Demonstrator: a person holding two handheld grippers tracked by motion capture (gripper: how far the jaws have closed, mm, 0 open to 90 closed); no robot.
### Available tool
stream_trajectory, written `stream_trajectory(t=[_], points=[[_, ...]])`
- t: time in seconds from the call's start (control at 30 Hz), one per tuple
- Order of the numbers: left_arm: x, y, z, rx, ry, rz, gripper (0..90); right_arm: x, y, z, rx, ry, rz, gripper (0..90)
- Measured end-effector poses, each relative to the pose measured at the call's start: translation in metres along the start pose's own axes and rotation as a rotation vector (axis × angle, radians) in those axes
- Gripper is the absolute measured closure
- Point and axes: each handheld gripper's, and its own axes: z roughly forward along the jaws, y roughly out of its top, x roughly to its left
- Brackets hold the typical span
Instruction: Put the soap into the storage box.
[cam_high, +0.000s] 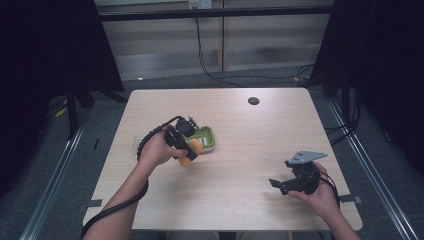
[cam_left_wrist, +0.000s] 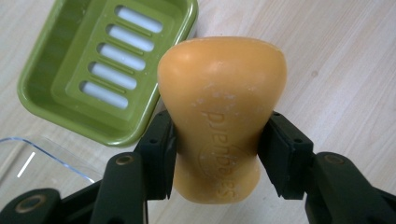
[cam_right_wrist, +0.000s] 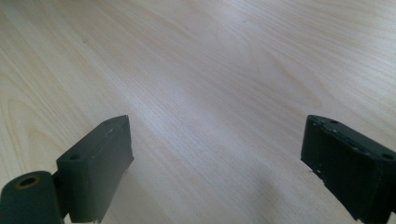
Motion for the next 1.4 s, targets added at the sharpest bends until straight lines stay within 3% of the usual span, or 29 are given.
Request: stream_trajectory(t=[0.4, 0.47, 0.5, 0.73, 0.87, 0.93, 1.07, 1.1, 1.4], points=[[0.005, 0.01, -0.004, 0.02, 0.004, 0.025, 49.5, -0.001, 0.0, -0.001, 0.001, -0.007, 0.0, 8.2], [0.005, 0.011, -0.005, 0.016, -0.001, 0.007, 49.5, -0.001, -0.001, -0.001, 0.001, -0.01, 0.004, 8.2], [0.006, 0.012, -0.005, 0.01, 0.006, 0.022, 49.5, -0.001, -0.001, -0.001, 0.001, -0.01, 0.005, 8.3], [0.008, 0.015, -0.007, 0.013, 0.009, 0.011, 49.5, -0.002, -0.001, -0.002, -0.003, -0.007, 0.005, 8.2], [0.011, 0.018, -0.01, 0.018, 0.007, 0.026, 49.4, -0.002, -0.001, -0.002, -0.004, -0.008, 0.008, 8.2], [0.01, 0.019, -0.009, 0.011, 0.008, 0.01, 49.4, -0.002, -0.001, -0.001, -0.004, -0.006, 0.004, 8.2], [0.013, 0.022, -0.009, 0.021, 0.008, 0.027, 49.5, -0.002, -0.001, -0.001, -0.004, -0.006, 0.005, 8.2], [0.013, 0.022, -0.008, 0.013, 0.006, 0.012, 49.5, -0.002, -0.001, -0.001, -0.004, -0.006, 0.005, 8.2], [0.02, 0.027, -0.007, 0.027, 0.001, 0.009, 49.5, -0.002, -0.002, -0.002, 0.001, -0.008, 0.009, 8.2]])
